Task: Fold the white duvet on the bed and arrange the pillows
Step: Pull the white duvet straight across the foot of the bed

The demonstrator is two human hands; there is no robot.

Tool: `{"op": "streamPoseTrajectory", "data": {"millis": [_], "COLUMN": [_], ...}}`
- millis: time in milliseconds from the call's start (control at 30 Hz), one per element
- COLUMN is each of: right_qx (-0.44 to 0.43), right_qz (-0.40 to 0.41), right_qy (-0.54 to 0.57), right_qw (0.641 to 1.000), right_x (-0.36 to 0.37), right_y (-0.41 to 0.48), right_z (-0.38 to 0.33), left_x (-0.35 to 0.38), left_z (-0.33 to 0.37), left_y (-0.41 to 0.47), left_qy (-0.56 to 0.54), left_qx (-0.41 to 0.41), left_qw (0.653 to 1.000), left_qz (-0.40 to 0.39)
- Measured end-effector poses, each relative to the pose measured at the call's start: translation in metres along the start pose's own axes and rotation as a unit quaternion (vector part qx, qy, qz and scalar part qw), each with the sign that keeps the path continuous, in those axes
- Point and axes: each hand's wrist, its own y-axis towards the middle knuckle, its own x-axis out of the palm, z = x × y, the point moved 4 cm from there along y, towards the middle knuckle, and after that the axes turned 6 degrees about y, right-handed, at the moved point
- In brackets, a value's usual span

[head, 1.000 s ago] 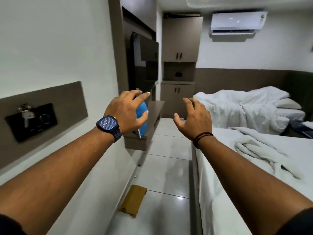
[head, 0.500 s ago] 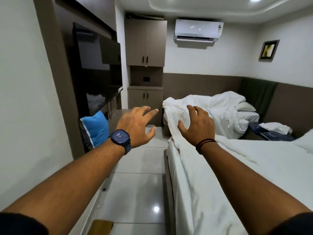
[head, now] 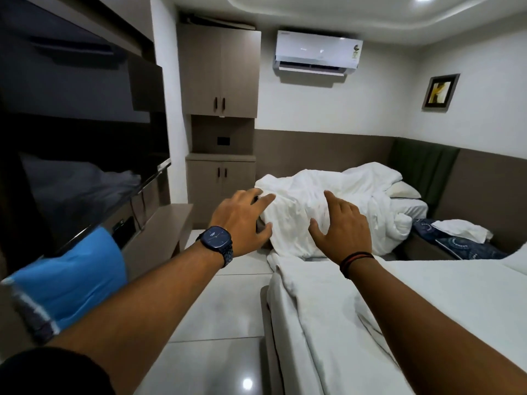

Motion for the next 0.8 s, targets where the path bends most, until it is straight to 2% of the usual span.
{"op": "streamPoseTrajectory", "data": {"millis": [233,433,800], "right_qx": [0.066,0.083,0.090], "right_qz": [0.011,0.010,0.027], "right_qy": [-0.056,-0.089,-0.107], "right_qw": [0.996,0.993,0.990], "right_x": [0.121,0.225,0.391], "right_y": [0.112,0.198,0.376], "right_z": [0.084,0.155,0.253], "left_x": [0.140,0.272,0.446], "left_z": [-0.058,-0.069,-0.124], "left_y": [0.150,0.260,0.448], "left_qy": [-0.058,-0.083,-0.139], "left_qx": [0.046,0.087,0.084], "left_qw": [0.997,0.992,0.987], "left_qz": [-0.015,-0.026,-0.010]}}
